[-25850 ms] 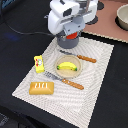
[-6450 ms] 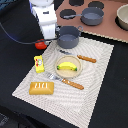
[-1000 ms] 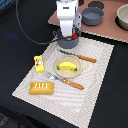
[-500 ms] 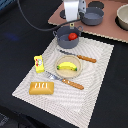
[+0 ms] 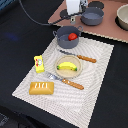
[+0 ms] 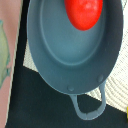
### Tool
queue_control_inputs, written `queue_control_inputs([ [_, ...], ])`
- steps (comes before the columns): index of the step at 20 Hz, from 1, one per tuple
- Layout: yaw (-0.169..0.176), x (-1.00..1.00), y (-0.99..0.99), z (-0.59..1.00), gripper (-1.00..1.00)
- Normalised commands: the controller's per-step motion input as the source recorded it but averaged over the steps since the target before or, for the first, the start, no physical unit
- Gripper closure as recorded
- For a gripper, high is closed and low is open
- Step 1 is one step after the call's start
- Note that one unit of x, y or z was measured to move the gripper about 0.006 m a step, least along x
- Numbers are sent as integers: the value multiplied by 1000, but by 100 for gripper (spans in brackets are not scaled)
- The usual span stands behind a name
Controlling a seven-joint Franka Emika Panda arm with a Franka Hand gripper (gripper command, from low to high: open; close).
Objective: Interact with the objects in diverse but meaningful ways.
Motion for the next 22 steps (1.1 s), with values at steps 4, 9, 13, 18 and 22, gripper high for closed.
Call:
queue_control_inputs([
  [4, -37, 394, -310, 0, -100],
  [9, -32, 430, -340, 0, -100],
  [13, -22, 401, -312, -1, -100],
  [18, -13, 254, -166, -107, -100],
  [22, 0, 89, -119, -171, -100],
])
